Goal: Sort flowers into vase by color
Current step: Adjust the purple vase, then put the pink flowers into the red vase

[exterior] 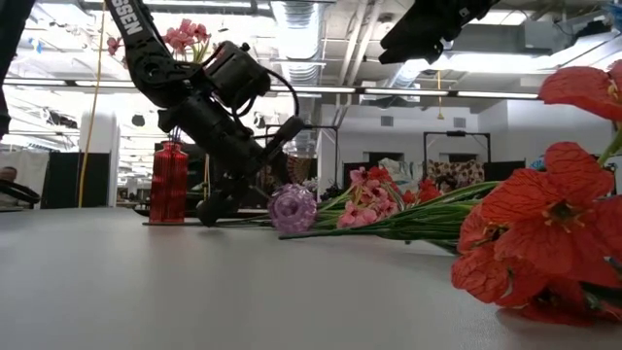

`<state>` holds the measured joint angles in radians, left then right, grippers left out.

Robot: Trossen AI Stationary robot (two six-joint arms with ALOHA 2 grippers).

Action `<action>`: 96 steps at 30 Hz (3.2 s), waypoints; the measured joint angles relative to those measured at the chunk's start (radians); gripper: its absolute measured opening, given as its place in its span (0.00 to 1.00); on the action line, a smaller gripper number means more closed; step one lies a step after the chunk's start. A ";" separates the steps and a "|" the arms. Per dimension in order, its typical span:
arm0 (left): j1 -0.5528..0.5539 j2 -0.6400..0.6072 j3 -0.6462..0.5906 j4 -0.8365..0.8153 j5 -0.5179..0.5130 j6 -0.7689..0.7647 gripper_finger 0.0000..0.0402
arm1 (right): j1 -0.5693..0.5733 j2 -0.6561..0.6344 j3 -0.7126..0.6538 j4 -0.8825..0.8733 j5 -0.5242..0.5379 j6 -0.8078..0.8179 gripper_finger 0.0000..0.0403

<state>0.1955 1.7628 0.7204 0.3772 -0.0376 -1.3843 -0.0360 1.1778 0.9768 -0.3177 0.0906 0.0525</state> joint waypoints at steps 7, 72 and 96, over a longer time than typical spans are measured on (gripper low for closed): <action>0.000 -0.067 -0.001 0.041 -0.007 0.216 0.22 | 0.000 0.000 0.000 -0.004 0.000 0.000 0.56; -0.414 0.350 0.002 0.952 -0.571 1.447 0.49 | 0.001 0.000 0.000 -0.002 0.000 0.000 0.56; -0.430 -0.044 0.002 0.299 -0.543 1.402 0.55 | 0.001 0.000 0.000 -0.004 0.000 0.000 0.56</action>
<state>-0.2344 1.7187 0.7219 0.6765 -0.5805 0.0177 -0.0353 1.1778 0.9764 -0.3214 0.0906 0.0525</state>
